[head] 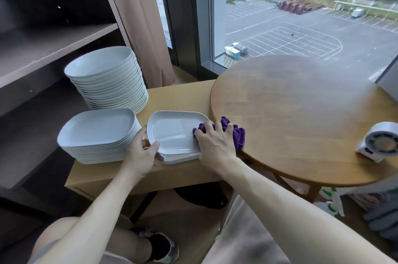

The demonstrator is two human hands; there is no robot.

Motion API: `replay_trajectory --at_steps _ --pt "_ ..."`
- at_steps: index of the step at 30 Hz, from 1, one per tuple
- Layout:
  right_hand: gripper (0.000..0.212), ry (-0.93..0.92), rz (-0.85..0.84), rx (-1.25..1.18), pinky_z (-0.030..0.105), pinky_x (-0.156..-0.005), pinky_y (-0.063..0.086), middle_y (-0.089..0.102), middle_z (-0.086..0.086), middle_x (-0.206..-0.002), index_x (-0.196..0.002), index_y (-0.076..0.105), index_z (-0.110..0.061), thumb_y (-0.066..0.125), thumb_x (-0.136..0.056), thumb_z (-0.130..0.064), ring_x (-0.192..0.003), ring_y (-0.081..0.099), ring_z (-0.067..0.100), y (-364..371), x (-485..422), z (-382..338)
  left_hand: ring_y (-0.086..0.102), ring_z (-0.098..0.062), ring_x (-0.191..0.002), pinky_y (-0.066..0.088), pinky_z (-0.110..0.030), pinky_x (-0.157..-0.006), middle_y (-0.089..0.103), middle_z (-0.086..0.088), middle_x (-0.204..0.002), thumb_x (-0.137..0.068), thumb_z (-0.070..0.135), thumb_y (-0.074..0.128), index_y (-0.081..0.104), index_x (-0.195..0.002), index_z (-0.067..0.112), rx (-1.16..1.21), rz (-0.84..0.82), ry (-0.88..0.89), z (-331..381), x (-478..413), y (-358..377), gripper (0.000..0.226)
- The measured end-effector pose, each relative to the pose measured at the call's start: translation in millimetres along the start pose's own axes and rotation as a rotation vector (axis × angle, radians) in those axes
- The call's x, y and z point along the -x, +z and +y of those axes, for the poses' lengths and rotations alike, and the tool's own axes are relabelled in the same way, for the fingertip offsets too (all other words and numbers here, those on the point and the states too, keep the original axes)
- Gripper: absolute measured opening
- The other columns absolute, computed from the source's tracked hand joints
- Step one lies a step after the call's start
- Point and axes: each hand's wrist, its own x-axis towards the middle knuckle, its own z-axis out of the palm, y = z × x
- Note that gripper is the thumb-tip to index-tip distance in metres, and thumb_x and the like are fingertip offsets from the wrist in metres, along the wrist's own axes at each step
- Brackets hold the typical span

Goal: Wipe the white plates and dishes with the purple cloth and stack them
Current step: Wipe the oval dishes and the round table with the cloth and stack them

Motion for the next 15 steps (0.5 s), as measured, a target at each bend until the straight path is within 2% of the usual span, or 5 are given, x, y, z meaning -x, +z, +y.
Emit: replay_trajectory --at_steps 4,6,9,13,15 --pt "0.050 -0.097 -0.012 -0.005 0.066 -0.112 0.020 0.045 0.013 -0.142 -0.138 0.052 -0.023 0.061 -0.088 -0.018 -0.133 0.038 0.040 -4.4 8.5 9.1 0.076 -0.020 -0.069 0.061 -0.028 -0.056 0.068 -0.009 -0.113 -0.100 -0.005 0.051 0.055 -0.137 0.020 0.044 0.074 -0.015 8.9 4.2 -1.6 0.044" --pt "0.045 -0.081 -0.003 -0.050 0.065 -0.111 0.022 0.048 0.012 -0.138 -0.133 0.055 -0.023 0.059 -0.089 -0.016 -0.130 0.040 0.039 -9.0 9.3 9.2 0.075 -0.013 -0.072 0.060 -0.024 -0.055 0.067 -0.007 -0.113 -0.100 -0.005 0.051 0.057 -0.133 0.022 0.032 0.101 0.006 12.1 7.3 -5.1 0.044" --pt "0.041 -0.072 0.016 -0.114 0.062 -0.110 0.024 0.049 0.009 -0.135 -0.128 0.056 -0.023 0.060 -0.088 -0.015 -0.128 0.041 0.037 -11.7 9.3 6.1 0.074 -0.020 -0.078 0.063 -0.033 -0.060 0.067 -0.009 -0.117 -0.099 -0.005 0.051 0.058 -0.130 0.024 0.040 0.148 -0.002 16.6 9.4 -14.3 0.043" --pt "0.036 -0.034 0.070 -0.200 0.057 -0.107 0.028 0.050 0.004 -0.138 -0.126 0.057 -0.030 0.062 -0.091 -0.023 -0.124 0.043 0.032 -14.8 6.8 6.9 0.076 -0.021 -0.073 0.062 -0.032 -0.059 0.068 -0.006 -0.114 -0.099 -0.004 0.053 0.057 -0.128 0.027 0.071 0.228 -0.045 21.5 4.8 -34.6 0.042" --pt "0.039 -0.018 0.093 -0.237 0.056 -0.105 0.030 0.051 0.002 -0.134 -0.127 0.057 -0.032 0.061 -0.090 -0.022 -0.121 0.044 0.031 -17.0 5.2 8.2 0.077 -0.027 -0.084 0.064 -0.042 -0.073 0.069 -0.007 -0.116 -0.098 -0.002 0.055 0.057 -0.128 0.024 0.085 0.276 -0.086 23.8 2.0 -48.5 0.040"
